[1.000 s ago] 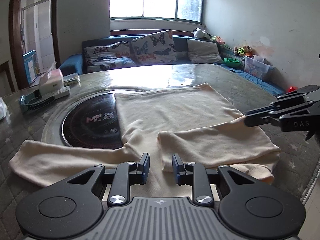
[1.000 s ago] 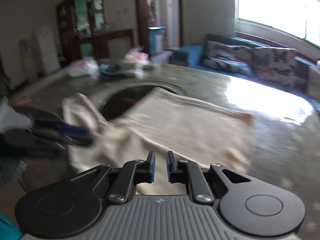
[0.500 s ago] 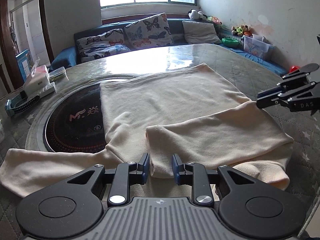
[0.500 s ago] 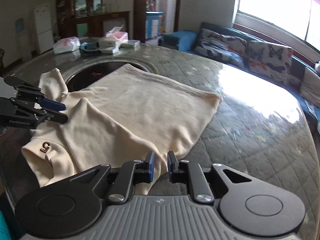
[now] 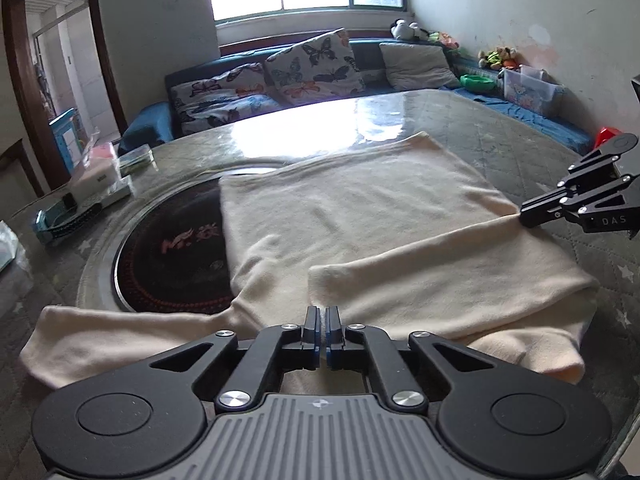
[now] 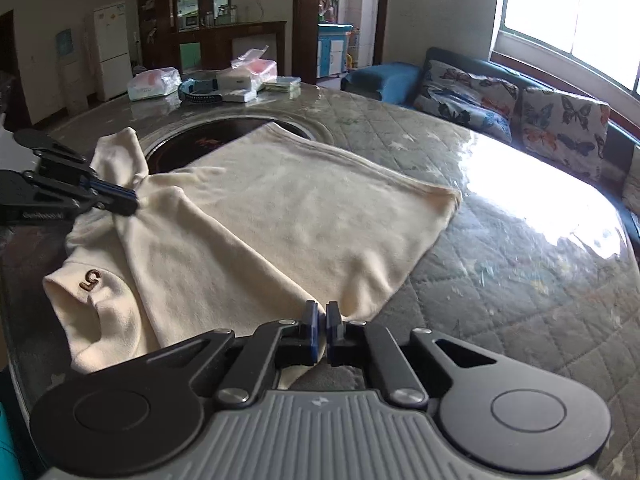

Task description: Fold clothes

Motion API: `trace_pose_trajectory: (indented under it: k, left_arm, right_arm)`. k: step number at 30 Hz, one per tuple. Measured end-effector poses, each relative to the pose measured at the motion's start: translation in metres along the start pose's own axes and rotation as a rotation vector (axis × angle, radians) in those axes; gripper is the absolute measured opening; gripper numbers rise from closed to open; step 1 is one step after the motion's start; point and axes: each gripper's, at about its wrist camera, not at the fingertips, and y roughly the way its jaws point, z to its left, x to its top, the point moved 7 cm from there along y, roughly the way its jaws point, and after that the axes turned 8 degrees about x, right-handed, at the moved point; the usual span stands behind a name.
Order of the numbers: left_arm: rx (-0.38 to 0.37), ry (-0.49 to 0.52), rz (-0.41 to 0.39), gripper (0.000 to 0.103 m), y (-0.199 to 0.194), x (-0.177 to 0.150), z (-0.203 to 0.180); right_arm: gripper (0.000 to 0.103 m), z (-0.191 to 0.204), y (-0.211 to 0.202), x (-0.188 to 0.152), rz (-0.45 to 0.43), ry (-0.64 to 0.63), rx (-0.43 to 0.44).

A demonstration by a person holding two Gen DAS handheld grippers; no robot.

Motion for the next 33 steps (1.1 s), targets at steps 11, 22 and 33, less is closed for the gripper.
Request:
trace_pose_trajectory:
  k: [11,22,33]
  left_arm:
    - [-0.051,-0.02,-0.004,0.006,0.0,-0.009,-0.005]
    - [-0.07,-0.099,-0.044,0.011,-0.015,-0.011,0.014]
    - [0.185,-0.309,0.015,0.032,-0.011,-0.032,0.117]
  right_arm:
    - [0.01,0.035,-0.027,0.0,-0.033,-0.027,0.02]
    - [0.011,0.063,-0.017,0.0,0.021,-0.054,0.022]
    - [0.011,0.108,0.066,0.064,0.009,-0.088,0.144]
